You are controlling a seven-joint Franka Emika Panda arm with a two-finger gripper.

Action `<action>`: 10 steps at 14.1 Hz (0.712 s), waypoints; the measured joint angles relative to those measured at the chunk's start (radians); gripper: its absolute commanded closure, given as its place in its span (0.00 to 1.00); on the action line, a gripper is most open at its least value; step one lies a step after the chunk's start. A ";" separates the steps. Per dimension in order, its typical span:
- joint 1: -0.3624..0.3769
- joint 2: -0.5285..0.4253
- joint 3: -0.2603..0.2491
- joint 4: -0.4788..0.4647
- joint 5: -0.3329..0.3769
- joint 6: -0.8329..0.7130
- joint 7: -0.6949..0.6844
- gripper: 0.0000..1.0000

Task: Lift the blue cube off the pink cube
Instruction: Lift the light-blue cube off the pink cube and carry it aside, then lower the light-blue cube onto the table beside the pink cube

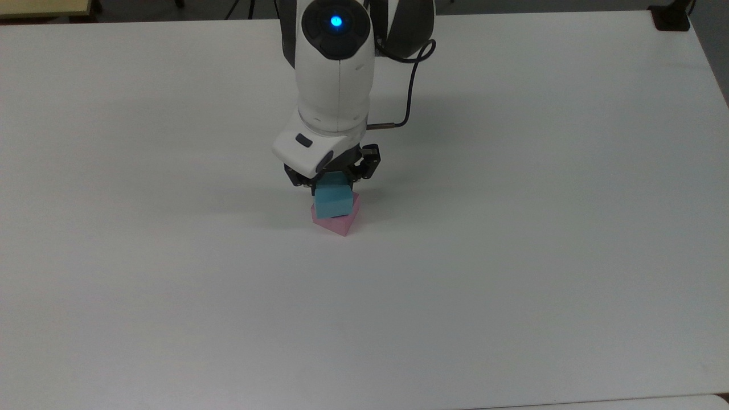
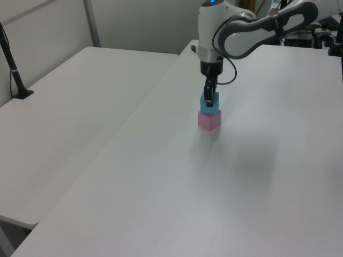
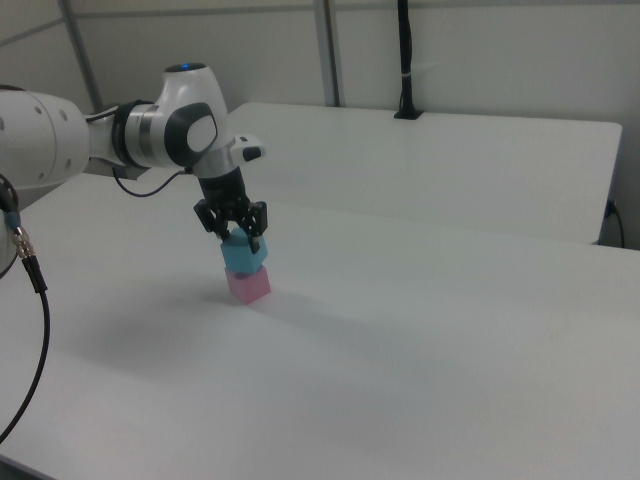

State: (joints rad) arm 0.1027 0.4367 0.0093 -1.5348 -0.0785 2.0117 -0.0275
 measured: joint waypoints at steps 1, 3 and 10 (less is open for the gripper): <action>-0.014 -0.018 -0.004 0.005 0.000 -0.022 -0.019 0.75; -0.042 -0.038 -0.012 0.006 0.000 -0.049 -0.056 0.73; -0.230 0.060 -0.022 -0.014 -0.015 0.106 -0.128 0.16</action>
State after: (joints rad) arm -0.1278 0.4964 -0.0125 -1.5483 -0.0933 2.1175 -0.1559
